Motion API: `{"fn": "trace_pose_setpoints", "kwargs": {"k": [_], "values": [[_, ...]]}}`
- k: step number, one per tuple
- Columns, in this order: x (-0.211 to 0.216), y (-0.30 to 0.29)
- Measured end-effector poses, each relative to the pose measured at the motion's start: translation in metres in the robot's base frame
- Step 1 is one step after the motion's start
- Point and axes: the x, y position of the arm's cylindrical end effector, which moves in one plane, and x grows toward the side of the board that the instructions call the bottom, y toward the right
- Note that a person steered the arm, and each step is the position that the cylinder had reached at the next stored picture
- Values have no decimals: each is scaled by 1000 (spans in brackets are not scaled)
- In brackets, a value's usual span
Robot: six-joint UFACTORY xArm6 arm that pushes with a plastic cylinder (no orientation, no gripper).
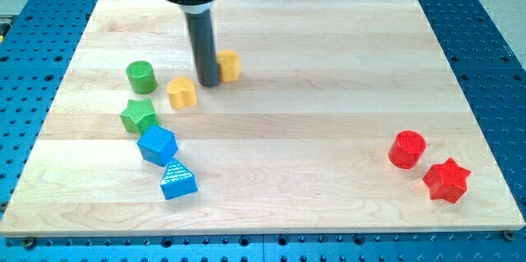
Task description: Keep green circle at bottom right to hexagon
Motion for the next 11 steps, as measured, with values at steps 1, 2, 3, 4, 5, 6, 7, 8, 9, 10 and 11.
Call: {"fn": "trace_pose_setpoints", "kwargs": {"k": [1, 2, 3, 4, 5, 6, 7, 8, 9, 10, 11], "values": [[-17, 68], [-45, 12], [-44, -45], [-61, -83], [-59, -219], [-40, -234], [-22, -191], [-19, -204], [20, -195], [3, -78], [-1, 37]]}}
